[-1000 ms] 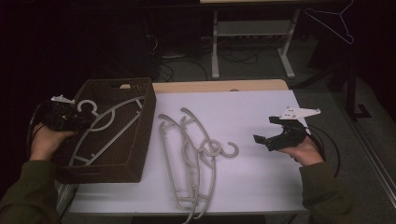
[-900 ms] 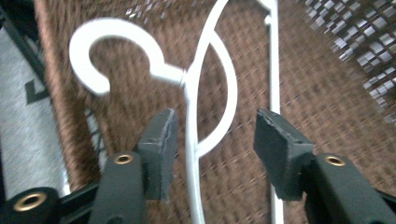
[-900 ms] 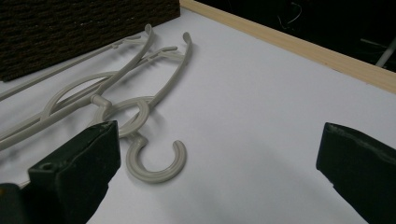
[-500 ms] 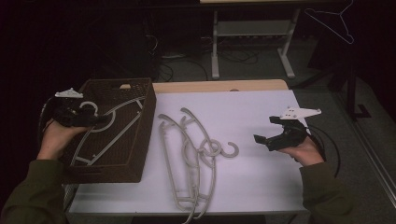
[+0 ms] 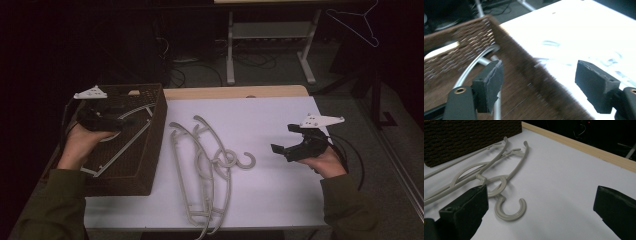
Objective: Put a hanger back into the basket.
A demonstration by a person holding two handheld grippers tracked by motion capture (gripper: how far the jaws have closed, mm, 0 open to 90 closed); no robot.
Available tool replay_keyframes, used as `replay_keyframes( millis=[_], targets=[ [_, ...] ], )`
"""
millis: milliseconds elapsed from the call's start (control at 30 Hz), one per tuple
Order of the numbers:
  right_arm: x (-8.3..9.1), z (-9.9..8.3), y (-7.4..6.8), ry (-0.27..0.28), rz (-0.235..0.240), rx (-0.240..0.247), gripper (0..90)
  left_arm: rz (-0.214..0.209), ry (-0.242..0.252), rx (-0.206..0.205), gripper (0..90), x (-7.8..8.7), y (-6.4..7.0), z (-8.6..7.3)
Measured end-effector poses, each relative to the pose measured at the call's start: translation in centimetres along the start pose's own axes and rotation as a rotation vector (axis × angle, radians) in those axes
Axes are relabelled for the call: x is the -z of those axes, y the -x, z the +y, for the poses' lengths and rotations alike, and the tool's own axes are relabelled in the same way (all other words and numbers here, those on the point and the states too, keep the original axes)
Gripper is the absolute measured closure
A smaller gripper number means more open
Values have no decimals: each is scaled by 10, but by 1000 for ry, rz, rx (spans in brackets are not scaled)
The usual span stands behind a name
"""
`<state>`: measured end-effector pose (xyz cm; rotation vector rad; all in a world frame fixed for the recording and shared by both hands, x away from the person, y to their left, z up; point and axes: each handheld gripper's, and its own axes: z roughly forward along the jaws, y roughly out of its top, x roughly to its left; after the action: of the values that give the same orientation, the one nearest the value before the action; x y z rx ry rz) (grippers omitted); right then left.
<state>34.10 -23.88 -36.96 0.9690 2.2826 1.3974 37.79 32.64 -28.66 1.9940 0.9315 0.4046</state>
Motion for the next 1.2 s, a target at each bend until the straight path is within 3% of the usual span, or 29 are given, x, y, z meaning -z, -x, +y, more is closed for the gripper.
replay_keyframes(
  millis=[133, 233, 300, 467, 833, 1200],
  targets=[
    [0, 1, -2, 5, 1, 2, 0, -37, 28, -40, 145, -12, 24, 11],
    [0, 2, -4, 6, 4, 3, 0, -55, 39, -53, 129, -18, 33, 14],
    [0, 3, -6, 6, 1, 4, 0, -89, 55, -65, 118, -27, 47, 17],
    [-3, 4, -12, -7, -5, 6, 0, -139, 65, -88, 86, -47, 67, 15],
    [-14, 7, -31, -28, 3, 6, 0, -202, 71, -88, 53, -75, 85, 2],
    [-32, 9, -51, -56, 23, 27, 0, -207, 86, -88, 53, -77, 86, -2]
  ],
)
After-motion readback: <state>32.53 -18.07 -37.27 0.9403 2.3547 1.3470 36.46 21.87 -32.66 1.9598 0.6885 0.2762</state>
